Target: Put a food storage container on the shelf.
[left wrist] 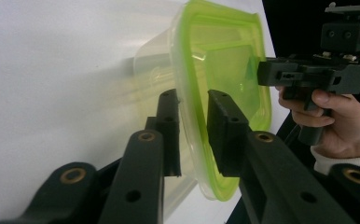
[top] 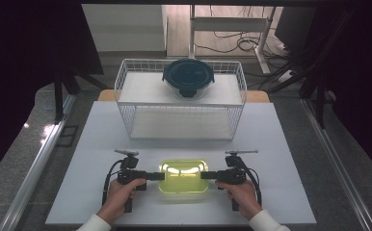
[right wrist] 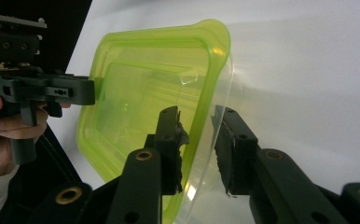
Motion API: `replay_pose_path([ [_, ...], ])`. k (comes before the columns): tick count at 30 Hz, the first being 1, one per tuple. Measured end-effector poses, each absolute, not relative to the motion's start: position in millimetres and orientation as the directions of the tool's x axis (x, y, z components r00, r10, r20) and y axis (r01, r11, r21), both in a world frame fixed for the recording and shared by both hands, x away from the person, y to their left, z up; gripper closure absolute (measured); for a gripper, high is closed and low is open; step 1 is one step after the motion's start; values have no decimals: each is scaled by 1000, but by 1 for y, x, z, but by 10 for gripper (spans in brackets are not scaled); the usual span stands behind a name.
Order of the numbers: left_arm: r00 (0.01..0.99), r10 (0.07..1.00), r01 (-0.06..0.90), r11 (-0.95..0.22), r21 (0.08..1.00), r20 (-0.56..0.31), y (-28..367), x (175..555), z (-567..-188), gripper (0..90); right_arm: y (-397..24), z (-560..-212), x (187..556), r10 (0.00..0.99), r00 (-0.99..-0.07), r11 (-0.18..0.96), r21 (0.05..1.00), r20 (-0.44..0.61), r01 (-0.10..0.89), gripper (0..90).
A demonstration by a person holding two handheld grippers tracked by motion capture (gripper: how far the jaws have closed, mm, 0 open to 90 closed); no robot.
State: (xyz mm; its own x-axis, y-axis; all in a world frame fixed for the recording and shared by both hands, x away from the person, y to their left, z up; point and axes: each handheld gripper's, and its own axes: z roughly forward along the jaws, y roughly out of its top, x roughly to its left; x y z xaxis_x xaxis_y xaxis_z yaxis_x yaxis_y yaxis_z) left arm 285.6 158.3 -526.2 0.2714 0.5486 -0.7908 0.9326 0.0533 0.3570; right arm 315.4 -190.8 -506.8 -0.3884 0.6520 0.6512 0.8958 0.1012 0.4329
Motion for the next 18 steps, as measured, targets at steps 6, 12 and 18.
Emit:
replay_pose_path([
  [6,286,537,929,49,368,-794,159,283,-523,780,-193,-502,314,644,-400,107,441,652,891,754],
  [12,307,528,920,47,388,-792,160,281,-516,781,-194,-496,311,640,-420,109,465,644,879,756],
  [18,348,531,900,41,433,-773,158,280,-502,782,-194,-483,309,642,-450,116,502,620,857,761],
])
